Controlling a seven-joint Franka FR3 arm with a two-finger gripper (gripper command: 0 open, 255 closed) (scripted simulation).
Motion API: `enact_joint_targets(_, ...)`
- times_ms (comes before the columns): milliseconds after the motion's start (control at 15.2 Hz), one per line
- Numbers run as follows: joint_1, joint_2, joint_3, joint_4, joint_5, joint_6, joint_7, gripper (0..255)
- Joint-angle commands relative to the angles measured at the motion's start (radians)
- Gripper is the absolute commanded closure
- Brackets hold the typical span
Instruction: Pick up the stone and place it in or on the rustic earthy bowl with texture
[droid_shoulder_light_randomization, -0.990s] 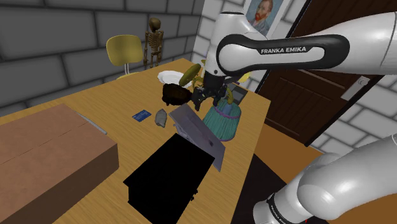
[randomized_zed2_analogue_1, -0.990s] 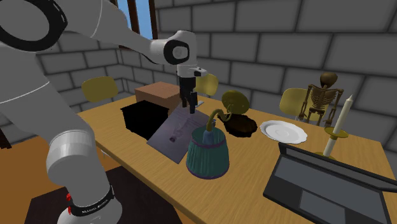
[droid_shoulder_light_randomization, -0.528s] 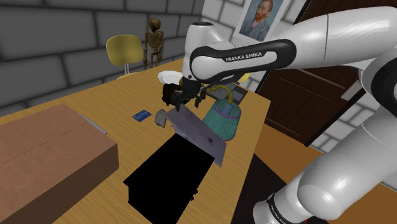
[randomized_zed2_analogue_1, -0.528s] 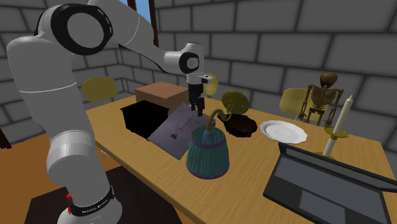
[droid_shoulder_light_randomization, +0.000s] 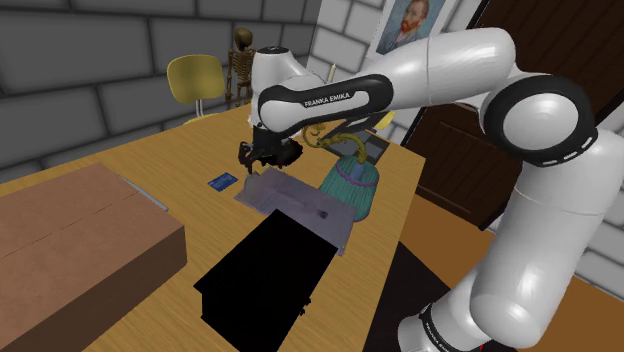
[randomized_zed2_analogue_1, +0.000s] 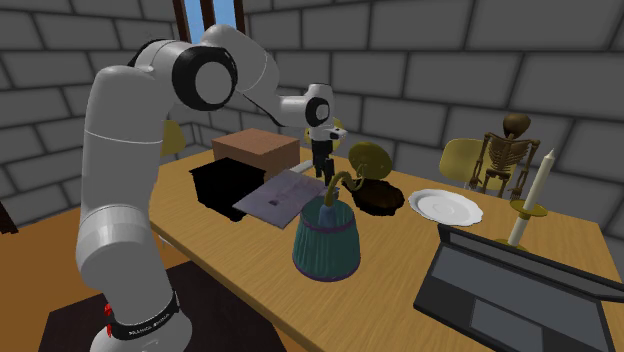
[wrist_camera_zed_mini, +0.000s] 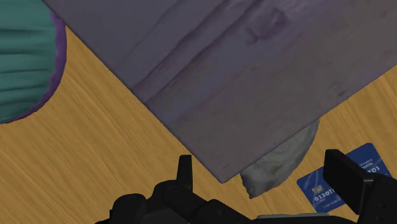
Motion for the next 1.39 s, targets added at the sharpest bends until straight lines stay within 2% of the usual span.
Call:
enact_joint_targets(0,0.022,0.088,-0.01,0.088,-0.029,-0.005,0.037,0)
enact_joint_targets(66,0.034,0.13,-0.016,0.135,-0.041,-0.011,0.052,0)
enact_joint_targets(132,0.035,0.132,-0.017,0.138,-0.041,-0.011,0.052,0)
enact_joint_targets(594,0.034,0.177,-0.029,0.1,-0.06,0.069,0.064,0)
enact_joint_targets(1122,0.034,0.177,-0.029,0.1,-0.06,0.069,0.064,0)
enact_joint_targets(1188,0.034,0.177,-0.029,0.1,-0.06,0.069,0.064,255)
enact_joint_targets(1320,0.034,0.177,-0.029,0.1,-0.06,0.069,0.064,255)
